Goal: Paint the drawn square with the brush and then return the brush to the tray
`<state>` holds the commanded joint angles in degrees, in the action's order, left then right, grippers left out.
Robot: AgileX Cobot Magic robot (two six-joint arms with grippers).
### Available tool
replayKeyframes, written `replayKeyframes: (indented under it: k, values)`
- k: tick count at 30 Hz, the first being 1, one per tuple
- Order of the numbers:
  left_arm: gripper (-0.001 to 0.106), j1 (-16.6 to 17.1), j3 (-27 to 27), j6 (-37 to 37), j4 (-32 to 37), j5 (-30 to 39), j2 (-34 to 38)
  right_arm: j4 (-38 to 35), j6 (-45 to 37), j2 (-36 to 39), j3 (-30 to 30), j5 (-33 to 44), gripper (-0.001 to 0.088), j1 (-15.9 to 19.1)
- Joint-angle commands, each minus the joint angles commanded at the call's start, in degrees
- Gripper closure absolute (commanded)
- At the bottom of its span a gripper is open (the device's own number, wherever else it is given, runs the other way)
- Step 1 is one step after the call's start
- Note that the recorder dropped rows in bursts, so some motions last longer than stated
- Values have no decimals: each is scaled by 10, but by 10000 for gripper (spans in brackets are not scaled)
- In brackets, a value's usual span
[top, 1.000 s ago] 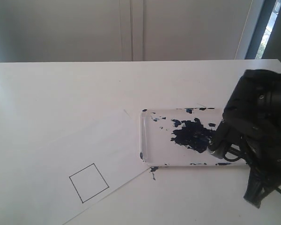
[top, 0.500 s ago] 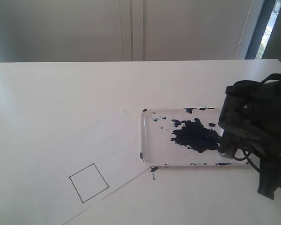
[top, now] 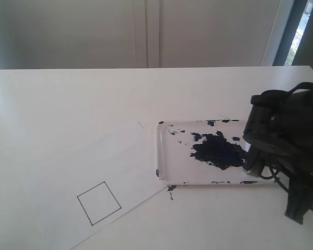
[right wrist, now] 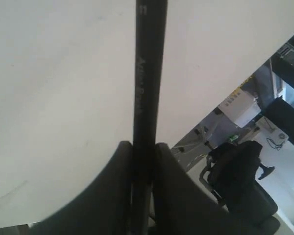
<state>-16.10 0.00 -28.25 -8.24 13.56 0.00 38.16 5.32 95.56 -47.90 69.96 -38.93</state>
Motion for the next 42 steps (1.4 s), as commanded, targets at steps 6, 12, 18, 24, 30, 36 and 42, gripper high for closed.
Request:
replayKeyframes:
  k: [6,12,18,24,30,36,42]
  values:
    - [574,0,0,0,0,0,0,38,25,0,0,0,868,0]
    - [574,0,0,0,0,0,0,112,65,16,0,0,868,0]
    - [574,0,0,0,0,0,0,105,67,62,-2,0,868,0]
    - [574,0,0,0,0,0,0,75,62,66,-18,0,868,-9]
    - [574,0,0,0,0,0,0,44,34,66,-27,0,868,-33]
    - [574,0,0,0,0,0,0,95,71,66,-27,0,868,-33]
    - [574,0,0,0,0,0,0,105,85,38,-47,0,868,-38]
